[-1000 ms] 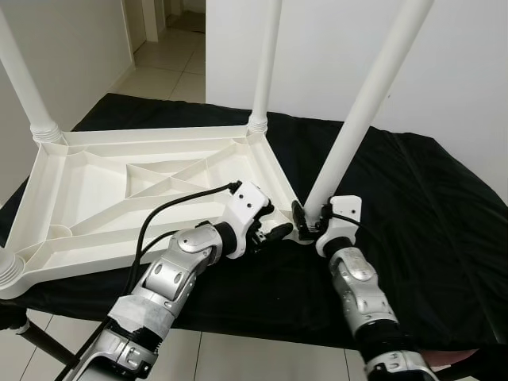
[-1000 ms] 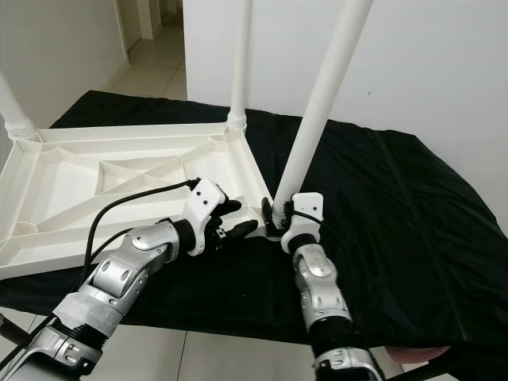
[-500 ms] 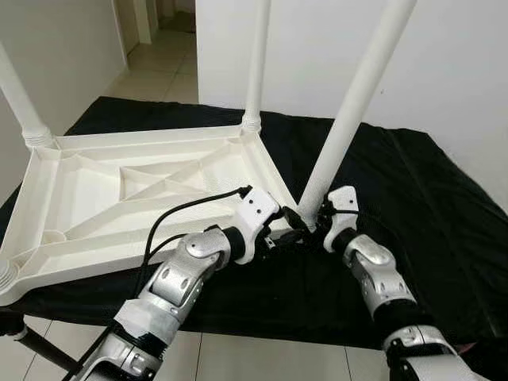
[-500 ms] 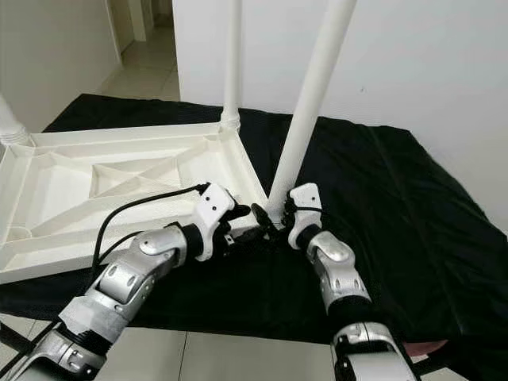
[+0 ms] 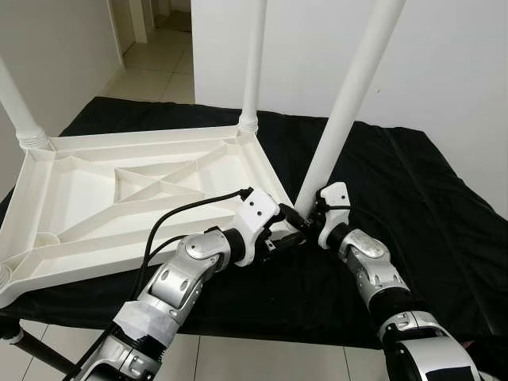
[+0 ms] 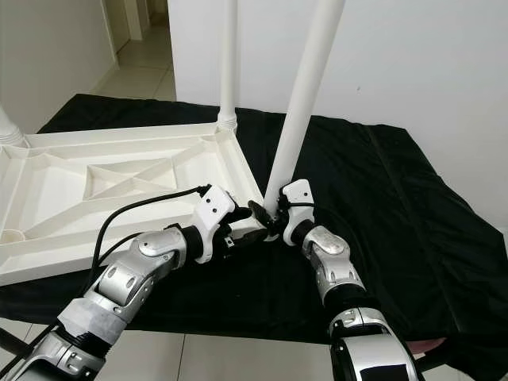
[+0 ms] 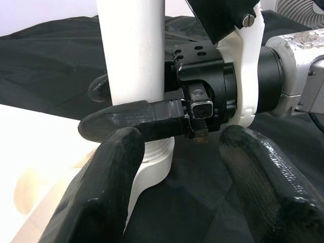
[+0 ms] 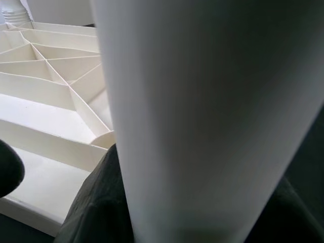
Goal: Building children table
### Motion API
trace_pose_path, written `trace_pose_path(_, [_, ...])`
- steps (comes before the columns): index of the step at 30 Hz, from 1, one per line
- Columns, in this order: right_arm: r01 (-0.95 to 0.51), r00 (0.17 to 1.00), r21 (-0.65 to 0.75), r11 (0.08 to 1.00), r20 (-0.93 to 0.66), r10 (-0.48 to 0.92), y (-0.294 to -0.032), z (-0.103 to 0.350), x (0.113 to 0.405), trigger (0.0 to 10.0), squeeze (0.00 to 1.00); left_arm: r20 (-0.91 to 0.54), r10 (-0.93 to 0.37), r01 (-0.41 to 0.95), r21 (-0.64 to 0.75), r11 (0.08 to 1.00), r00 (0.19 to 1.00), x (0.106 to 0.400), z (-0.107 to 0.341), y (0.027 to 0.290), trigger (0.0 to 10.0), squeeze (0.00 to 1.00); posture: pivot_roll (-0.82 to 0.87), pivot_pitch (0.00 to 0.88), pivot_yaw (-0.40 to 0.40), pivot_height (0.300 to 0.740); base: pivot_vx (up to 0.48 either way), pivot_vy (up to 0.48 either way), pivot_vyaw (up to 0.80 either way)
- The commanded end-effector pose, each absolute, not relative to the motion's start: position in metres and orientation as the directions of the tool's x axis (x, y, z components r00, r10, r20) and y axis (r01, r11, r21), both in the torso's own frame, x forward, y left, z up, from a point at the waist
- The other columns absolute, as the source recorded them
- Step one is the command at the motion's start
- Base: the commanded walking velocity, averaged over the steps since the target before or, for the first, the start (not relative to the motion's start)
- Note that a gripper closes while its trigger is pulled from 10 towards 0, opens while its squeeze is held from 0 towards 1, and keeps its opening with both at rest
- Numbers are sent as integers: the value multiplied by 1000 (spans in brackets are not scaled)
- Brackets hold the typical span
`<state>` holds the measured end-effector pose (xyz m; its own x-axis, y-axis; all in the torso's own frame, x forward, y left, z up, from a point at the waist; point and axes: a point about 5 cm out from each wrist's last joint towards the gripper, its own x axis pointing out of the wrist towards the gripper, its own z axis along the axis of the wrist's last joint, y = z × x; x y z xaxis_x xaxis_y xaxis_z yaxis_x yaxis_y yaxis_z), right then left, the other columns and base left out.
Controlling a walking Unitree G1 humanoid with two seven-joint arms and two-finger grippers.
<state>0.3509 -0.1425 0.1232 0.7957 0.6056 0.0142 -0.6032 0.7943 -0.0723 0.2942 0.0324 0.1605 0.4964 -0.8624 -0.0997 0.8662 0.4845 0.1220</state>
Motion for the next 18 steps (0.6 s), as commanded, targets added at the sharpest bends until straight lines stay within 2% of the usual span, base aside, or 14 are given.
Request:
trace_pose_path(1, [-628,778,-34,777,-60,626,-140,104,344,0,0,-104,-891,895,112,431,442,289,161,28,10000,0,-15,0,-60,740,0,0,0])
trace_pose_path(6, [-601,799,-30,799,-46,599,-145,103,342,0,0,-106,-892,897,111,429,439,287,160,28,10000,0,-32,0,-60,740,0,0,0])
trace_pose_path(7, [-580,815,-26,814,-39,579,-147,103,341,10000,0,-105,-892,897,105,429,439,287,160,28,10000,0,-39,0,-60,740,0,0,0])
trace_pose_path(8, [-516,856,-23,856,-34,516,-151,103,341,10000,0,-103,-896,900,97,424,433,286,160,25,10000,0,-57,0,-60,740,0,0,0])
trace_pose_path(18, [-407,914,-37,913,-30,406,-151,102,338,10000,0,-103,-903,908,92,408,417,284,160,21,10000,0,-66,0,-54,740,0,0,0])
